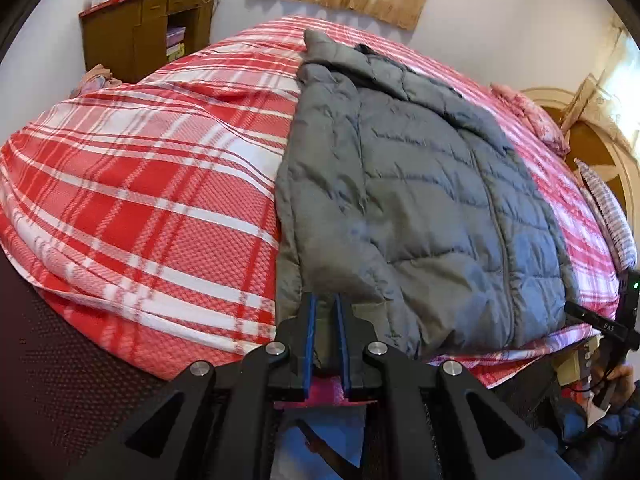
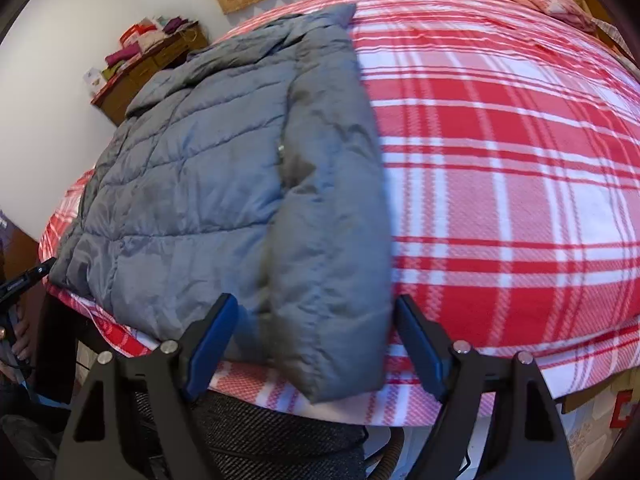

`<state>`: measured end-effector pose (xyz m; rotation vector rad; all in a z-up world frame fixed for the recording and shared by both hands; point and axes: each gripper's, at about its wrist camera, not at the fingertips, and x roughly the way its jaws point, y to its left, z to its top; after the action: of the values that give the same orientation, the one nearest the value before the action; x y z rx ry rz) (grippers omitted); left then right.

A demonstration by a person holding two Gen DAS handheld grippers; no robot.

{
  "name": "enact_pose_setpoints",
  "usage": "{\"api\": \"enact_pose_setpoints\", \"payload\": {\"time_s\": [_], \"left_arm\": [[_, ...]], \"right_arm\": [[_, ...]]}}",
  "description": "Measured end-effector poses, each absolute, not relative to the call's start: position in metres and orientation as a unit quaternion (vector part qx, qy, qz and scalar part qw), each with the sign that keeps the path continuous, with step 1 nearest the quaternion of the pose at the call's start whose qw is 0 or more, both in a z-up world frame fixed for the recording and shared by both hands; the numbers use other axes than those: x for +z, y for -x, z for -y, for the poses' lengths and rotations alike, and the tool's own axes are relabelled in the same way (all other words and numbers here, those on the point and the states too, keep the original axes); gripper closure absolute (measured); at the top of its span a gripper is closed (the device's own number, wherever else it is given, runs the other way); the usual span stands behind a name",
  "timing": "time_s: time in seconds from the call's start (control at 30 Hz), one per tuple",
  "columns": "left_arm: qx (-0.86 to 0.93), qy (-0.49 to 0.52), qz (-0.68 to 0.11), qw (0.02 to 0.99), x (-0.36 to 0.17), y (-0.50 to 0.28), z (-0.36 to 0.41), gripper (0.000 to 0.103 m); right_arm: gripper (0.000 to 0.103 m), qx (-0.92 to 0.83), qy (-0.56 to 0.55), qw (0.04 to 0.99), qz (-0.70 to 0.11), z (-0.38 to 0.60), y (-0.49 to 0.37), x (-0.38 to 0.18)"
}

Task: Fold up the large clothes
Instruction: 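Lower the folded hem onto the jacket and open both grippers, then grasp the jacket hem with both grippers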

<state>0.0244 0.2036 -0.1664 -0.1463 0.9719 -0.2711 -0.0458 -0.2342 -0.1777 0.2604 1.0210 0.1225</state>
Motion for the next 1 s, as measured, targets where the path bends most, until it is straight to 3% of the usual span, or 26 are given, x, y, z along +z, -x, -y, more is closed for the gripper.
{"api": "enact_pose_setpoints", "payload": {"time_s": [0.23,0.27,0.33,0.43,0.53,0.57,0.6,0.73,0.8,1.0], "left_arm": [[-0.178,0.082,-0.423,0.885,-0.133,-0.019,-0.205,0.093],[-0.185,0.088,-0.42,0.884,-0.132,-0.019,-0.207,0.089],[-0.169,0.082,-0.439,0.879,-0.139,-0.024,-0.208,0.069],[-0.123,0.061,-0.455,0.88,-0.15,-0.028,-0.206,0.066],[-0.131,0.106,-0.462,0.871,-0.154,-0.026,-0.213,0.066],[-0.135,0.122,-0.469,0.864,-0.155,-0.026,-0.215,0.062],[-0.142,0.144,-0.48,0.854,-0.157,-0.027,-0.217,0.051],[-0.148,0.159,-0.49,0.844,-0.152,-0.023,-0.209,0.041],[-0.156,0.159,-0.493,0.841,-0.151,-0.024,-0.205,0.026],[-0.155,0.124,-0.515,0.834,-0.16,-0.041,-0.191,0.026]], "right_arm": [[0.029,0.067,-0.126,0.861,-0.489,0.235,0.045,-0.177],[0.029,0.067,-0.132,0.859,-0.489,0.236,0.045,-0.177],[0.029,0.063,-0.147,0.857,-0.49,0.24,0.044,-0.178],[0.029,0.06,-0.159,0.858,-0.485,0.243,0.044,-0.178],[0.029,0.06,-0.157,0.857,-0.487,0.242,0.043,-0.178],[0.029,0.06,-0.156,0.857,-0.487,0.241,0.042,-0.177],[0.029,0.061,-0.154,0.857,-0.488,0.24,0.042,-0.178],[0.028,0.07,-0.153,0.858,-0.485,0.24,0.041,-0.177],[0.028,0.07,-0.156,0.858,-0.484,0.241,0.041,-0.178],[0.027,0.079,-0.142,0.86,-0.484,0.237,0.042,-0.178]]}}
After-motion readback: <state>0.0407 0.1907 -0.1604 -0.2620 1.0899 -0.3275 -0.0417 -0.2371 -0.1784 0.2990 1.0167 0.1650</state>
